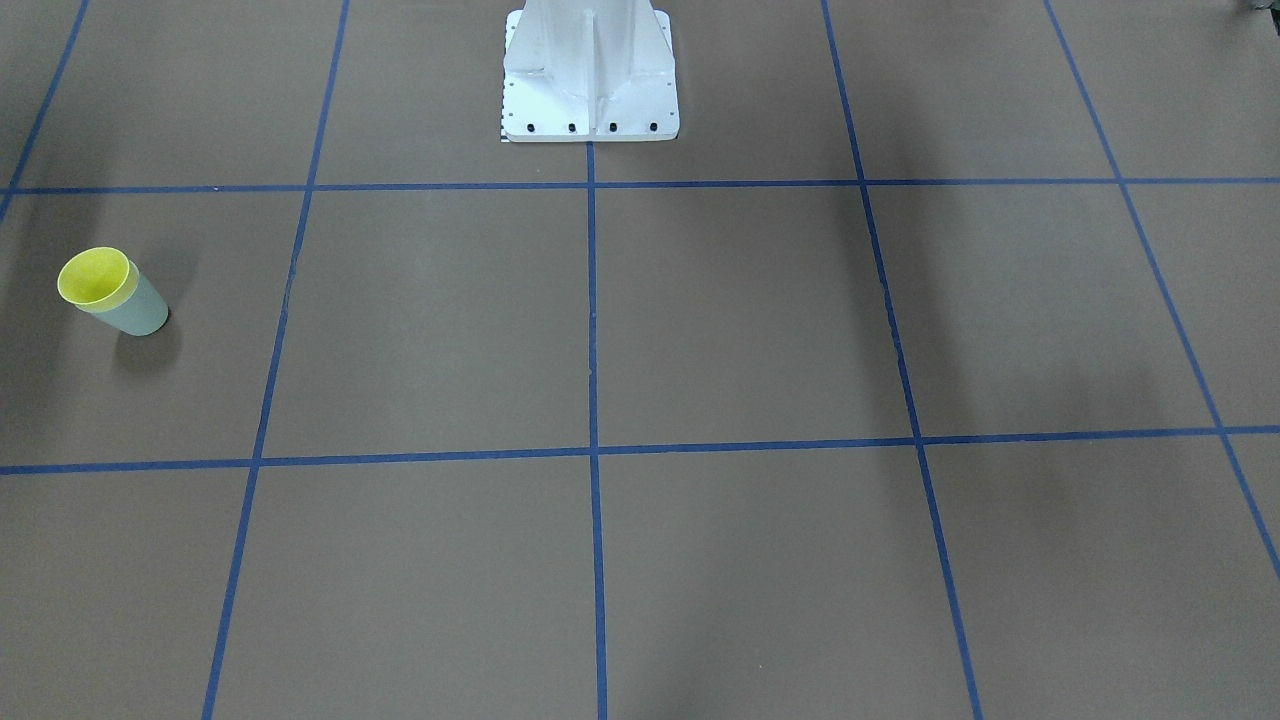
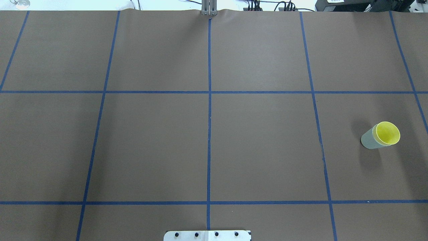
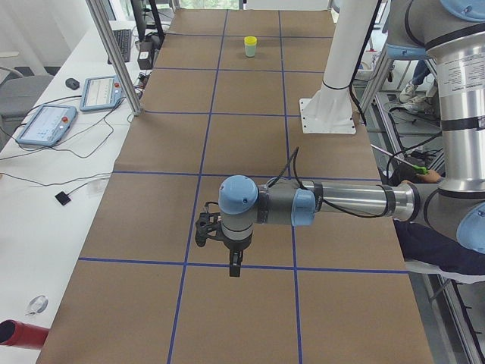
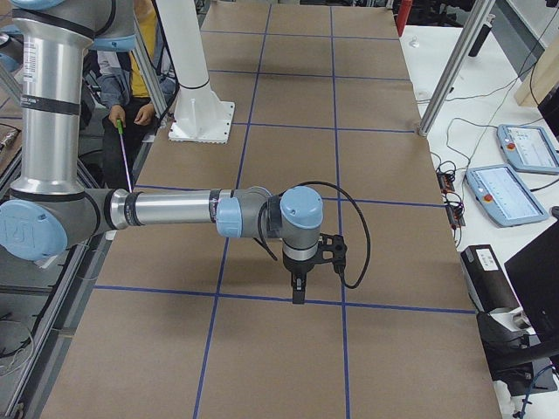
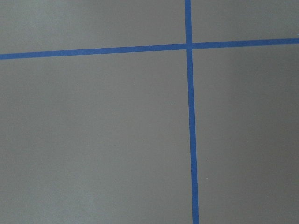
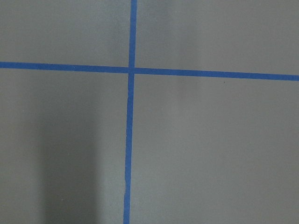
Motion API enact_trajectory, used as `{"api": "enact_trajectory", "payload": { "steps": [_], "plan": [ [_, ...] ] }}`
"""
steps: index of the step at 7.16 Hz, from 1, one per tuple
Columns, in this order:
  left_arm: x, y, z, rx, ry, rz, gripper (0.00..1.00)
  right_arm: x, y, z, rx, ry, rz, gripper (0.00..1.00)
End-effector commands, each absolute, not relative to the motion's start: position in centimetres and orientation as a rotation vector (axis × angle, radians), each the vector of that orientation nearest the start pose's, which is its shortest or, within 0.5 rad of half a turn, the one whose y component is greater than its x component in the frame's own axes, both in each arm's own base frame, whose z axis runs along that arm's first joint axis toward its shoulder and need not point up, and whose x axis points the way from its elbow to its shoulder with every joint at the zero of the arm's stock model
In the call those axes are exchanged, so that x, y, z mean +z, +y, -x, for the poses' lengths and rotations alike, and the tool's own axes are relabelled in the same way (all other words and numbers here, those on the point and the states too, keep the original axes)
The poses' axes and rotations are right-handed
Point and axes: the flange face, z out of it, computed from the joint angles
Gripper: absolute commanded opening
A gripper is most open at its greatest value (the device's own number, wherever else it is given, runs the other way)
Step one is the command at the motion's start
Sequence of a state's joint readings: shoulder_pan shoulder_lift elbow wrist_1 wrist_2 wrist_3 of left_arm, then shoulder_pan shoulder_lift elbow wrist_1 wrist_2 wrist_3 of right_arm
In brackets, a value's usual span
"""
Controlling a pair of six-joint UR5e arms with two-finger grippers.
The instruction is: Transfer and stack yellow cup on green cup
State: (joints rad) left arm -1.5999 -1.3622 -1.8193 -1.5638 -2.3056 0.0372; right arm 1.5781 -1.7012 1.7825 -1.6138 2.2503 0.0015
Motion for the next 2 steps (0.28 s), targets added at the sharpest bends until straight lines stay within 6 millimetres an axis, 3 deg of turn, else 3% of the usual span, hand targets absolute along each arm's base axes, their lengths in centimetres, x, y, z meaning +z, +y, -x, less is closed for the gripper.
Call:
{"api": "enact_trajectory", "payload": {
  "steps": [1,2],
  "plan": [
    [63.34,-40.45,7.77,0.022,0.733,-0.055,1.0,62.56,-43.78,-7.34,-0.006,-0.679,-0.038,1.0],
    [63.42,-40.45,7.77,0.022,0.733,-0.054,1.0,62.56,-43.77,-7.41,-0.004,-0.679,-0.039,1.0]
  ]
}}
